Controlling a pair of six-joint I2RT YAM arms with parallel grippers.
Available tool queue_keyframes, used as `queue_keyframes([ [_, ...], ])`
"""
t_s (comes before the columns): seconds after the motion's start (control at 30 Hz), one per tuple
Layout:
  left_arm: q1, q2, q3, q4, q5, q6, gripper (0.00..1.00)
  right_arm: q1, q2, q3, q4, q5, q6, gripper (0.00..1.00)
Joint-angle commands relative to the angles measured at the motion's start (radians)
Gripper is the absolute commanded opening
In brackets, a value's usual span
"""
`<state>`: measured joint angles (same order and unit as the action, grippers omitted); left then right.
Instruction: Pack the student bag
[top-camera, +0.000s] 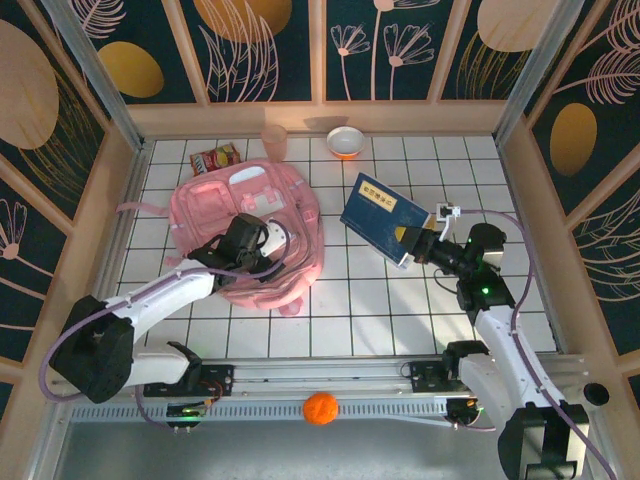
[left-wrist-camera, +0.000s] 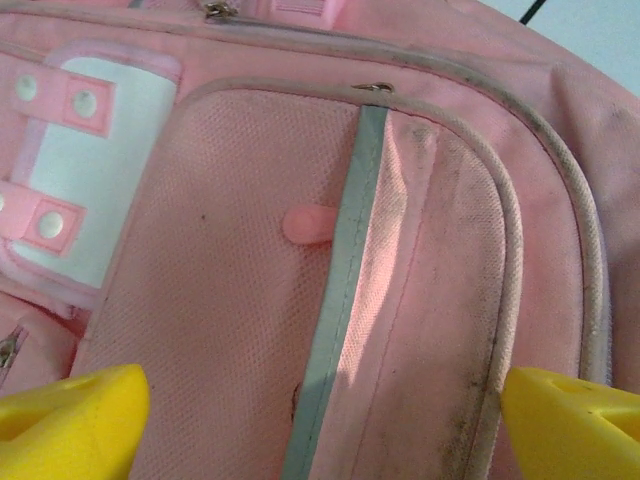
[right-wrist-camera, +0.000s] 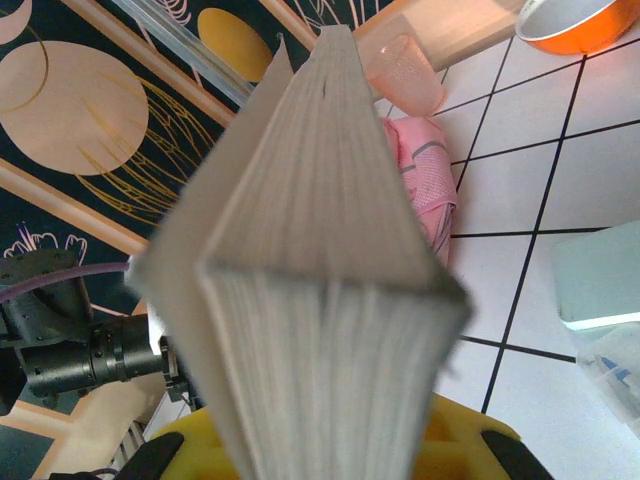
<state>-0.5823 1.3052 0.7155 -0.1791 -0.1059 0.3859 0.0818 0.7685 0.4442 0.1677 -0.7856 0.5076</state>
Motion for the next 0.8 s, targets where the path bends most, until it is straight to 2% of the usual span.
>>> queue_keyframes([
  [0.0, 0.003, 0.042, 0.01, -0.003, -0.033, 0.024, 0.91, -0.001, -0.013, 0.024, 0.045, -0.016, 0.01, 0.0],
  [0.07, 0.003, 0.065, 0.014, 0.021, -0.083, 0.012, 0.91, -0.001, -0.015, 0.024, 0.04, -0.017, 0.009, 0.0],
  [0.17, 0.003, 0.086, 0.012, 0.074, -0.133, -0.008, 0.84, -0.001, -0.027, 0.024, 0.022, -0.009, 0.002, 0.0],
  [0.27, 0.004, 0.09, 0.03, 0.076, -0.139, -0.021, 0.79, -0.001, -0.042, 0.024, -0.005, -0.001, -0.007, 0.0],
  [0.33, 0.004, 0.08, 0.042, 0.065, -0.135, -0.028, 0.65, -0.001, -0.057, 0.023, -0.018, 0.007, -0.006, 0.0],
  [0.4, 0.002, 0.045, 0.069, 0.043, -0.103, -0.051, 0.42, -0.002, -0.073, 0.021, -0.031, 0.015, 0.002, 0.0],
  [0.5, 0.003, -0.033, 0.125, 0.009, 0.015, -0.112, 0.14, -0.001, -0.094, 0.022, -0.044, 0.008, 0.034, 0.0],
  [0.57, 0.003, -0.08, 0.149, 0.014, 0.088, -0.156, 0.02, 0.001, -0.098, 0.031, -0.077, 0.008, 0.066, 0.0],
  [0.7, 0.004, -0.112, 0.198, 0.015, 0.159, -0.211, 0.0, 0.007, -0.115, 0.064, -0.199, 0.062, 0.105, 0.0],
  [0.77, 0.003, -0.097, 0.217, -0.017, 0.159, -0.195, 0.02, 0.007, -0.131, 0.068, -0.231, 0.074, 0.116, 0.0],
])
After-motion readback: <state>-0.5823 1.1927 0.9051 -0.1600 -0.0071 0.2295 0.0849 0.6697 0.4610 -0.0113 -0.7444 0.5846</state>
